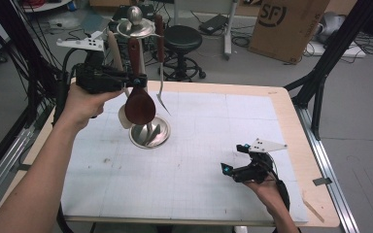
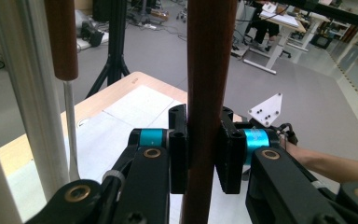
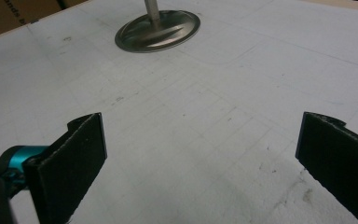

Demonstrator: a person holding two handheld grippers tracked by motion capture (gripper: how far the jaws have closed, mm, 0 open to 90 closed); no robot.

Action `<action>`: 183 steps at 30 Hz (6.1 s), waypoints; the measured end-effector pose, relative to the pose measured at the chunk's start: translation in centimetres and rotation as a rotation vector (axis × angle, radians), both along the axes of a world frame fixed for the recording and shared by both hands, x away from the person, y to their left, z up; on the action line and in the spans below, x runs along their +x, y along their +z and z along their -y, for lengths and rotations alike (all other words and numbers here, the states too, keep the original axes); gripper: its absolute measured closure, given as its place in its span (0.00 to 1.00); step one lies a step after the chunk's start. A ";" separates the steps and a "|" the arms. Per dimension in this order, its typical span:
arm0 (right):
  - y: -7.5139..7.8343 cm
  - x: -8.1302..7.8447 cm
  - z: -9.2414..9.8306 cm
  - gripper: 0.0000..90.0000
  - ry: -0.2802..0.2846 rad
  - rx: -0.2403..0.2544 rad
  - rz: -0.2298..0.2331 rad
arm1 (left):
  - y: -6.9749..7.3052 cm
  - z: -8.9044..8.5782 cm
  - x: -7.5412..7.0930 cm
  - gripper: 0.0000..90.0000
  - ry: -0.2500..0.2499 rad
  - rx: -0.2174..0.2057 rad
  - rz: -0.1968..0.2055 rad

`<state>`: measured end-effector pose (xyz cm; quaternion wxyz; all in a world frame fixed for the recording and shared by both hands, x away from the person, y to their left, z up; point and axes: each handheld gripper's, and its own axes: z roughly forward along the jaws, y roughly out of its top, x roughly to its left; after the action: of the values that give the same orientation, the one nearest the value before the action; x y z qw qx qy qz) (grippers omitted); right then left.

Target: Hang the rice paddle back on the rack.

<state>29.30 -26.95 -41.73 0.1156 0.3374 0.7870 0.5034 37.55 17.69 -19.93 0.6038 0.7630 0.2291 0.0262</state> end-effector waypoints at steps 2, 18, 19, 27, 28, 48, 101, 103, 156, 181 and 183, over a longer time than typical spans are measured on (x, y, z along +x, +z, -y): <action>0.0 0.0 0.0 0.01 0.002 -0.002 0.003 | 0.0 0.0 0.1 0.86 0.007 -0.003 -0.001; 0.1 -0.1 0.0 0.01 0.011 0.004 0.002 | -0.1 -0.4 0.5 0.83 0.078 0.020 -0.009; 0.1 -0.1 0.0 0.01 0.012 0.005 0.003 | -0.1 -0.5 0.5 0.83 0.082 0.020 -0.011; 0.0 -0.1 -0.1 0.01 0.013 0.006 0.006 | -0.2 -0.7 0.5 0.79 0.117 0.024 -0.011; 0.0 -0.1 -0.1 0.01 0.013 0.006 0.006 | -0.2 -0.8 0.5 0.79 0.119 0.025 -0.009; 0.0 -0.1 -0.1 0.01 0.016 0.008 0.005 | 0.0 -1.7 -0.7 0.73 0.132 0.062 0.025; 0.3 -0.3 0.6 0.01 -0.015 0.020 0.017 | -6.5 -3.8 -3.4 0.29 0.241 0.165 -0.004; 0.3 -0.3 0.6 0.01 -0.015 0.020 0.015 | -6.8 -3.8 -3.4 0.28 0.237 0.177 -0.006; 0.3 -0.4 0.5 0.01 -0.019 0.009 0.019 | -13.7 -5.3 -6.4 0.12 0.265 0.168 -0.078; 0.2 -0.4 0.4 0.01 -0.017 0.001 0.014 | -16.0 -5.8 -7.9 0.07 0.274 0.174 -0.088; 0.2 -0.4 0.4 0.01 -0.018 0.001 0.015 | -16.2 -5.9 -8.0 0.06 0.275 0.173 -0.090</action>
<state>28.91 -27.33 -41.55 0.1258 0.3405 0.7829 0.5053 29.55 23.55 -36.12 0.5156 0.7741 0.3551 0.0939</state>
